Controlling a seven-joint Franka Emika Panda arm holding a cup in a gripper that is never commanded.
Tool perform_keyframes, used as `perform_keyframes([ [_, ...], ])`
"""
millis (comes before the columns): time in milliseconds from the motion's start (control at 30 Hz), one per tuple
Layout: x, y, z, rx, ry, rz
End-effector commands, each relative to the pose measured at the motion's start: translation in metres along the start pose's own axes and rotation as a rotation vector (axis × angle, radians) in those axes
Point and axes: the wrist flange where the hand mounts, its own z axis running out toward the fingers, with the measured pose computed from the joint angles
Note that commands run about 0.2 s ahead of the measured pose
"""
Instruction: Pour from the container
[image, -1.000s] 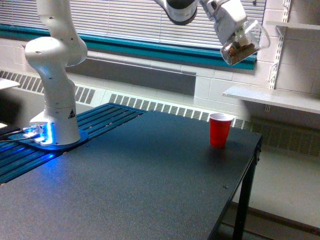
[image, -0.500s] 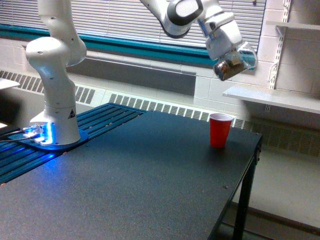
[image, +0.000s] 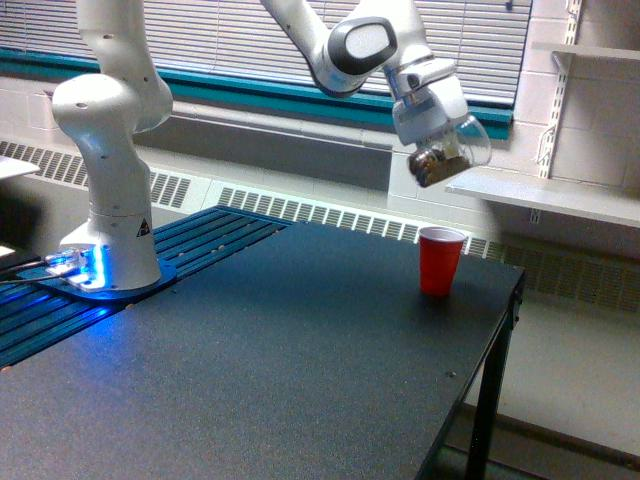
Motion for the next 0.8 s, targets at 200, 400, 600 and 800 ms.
perform_keyframes([
  [200, -0.030, -0.014, 0.010, -0.013, -0.040, -0.053],
  [400, -0.040, -0.023, 0.013, -0.023, -0.055, -0.086],
  [600, -0.051, -0.032, 0.017, -0.042, -0.073, -0.118],
  [800, -0.061, -0.041, 0.021, -0.054, -0.093, -0.144],
])
